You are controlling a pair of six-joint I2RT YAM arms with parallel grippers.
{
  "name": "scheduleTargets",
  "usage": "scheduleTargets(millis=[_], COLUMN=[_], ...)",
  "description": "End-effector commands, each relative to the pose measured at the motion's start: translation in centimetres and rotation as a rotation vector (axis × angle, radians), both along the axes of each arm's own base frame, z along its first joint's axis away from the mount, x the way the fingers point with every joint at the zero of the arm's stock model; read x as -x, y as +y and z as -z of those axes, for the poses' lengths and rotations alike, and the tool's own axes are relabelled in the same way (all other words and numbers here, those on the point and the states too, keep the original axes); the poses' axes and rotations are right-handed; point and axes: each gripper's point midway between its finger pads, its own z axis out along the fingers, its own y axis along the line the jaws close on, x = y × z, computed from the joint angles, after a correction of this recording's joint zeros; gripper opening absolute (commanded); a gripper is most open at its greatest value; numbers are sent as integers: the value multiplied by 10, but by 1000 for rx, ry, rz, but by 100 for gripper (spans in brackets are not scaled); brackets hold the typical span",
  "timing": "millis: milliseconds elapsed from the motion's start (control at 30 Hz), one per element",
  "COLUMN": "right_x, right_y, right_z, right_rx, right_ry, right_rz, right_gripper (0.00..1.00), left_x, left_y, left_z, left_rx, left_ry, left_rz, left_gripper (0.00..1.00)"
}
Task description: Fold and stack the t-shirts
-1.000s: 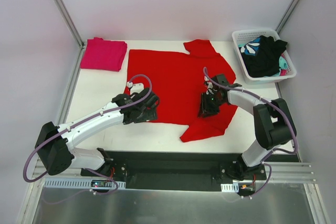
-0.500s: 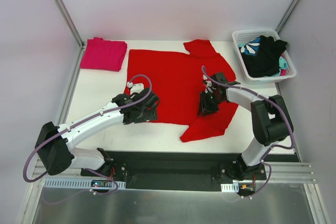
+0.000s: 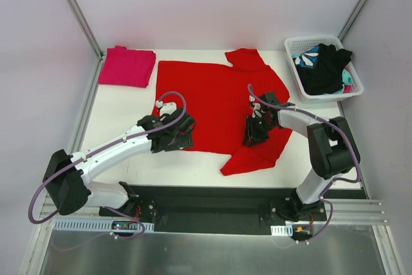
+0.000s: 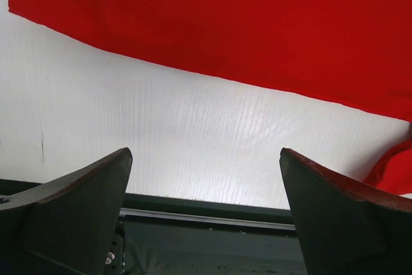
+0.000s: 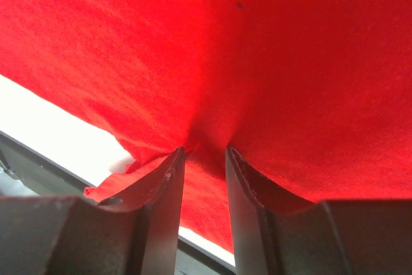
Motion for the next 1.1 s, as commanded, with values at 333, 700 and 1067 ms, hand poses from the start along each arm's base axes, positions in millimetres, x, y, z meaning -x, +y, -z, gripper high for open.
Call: scheduleTargets(millis=[333, 700, 1067], right_x=[15, 21, 11], right_y=[-1, 1, -1], right_z=[-20, -16, -21], right_rx=[-45, -60, -27], right_ry=[-21, 0, -51], right_rz=[-13, -33, -59], right_gripper=[34, 34, 34], left_x=[-1, 0, -1], left_y=[-2, -3, -3], left_z=[-11, -12, -14], left_rx=[31, 37, 34], left_ry=[-3, -5, -9], left_rz=[-15, -12, -6], left_gripper=[99, 99, 99])
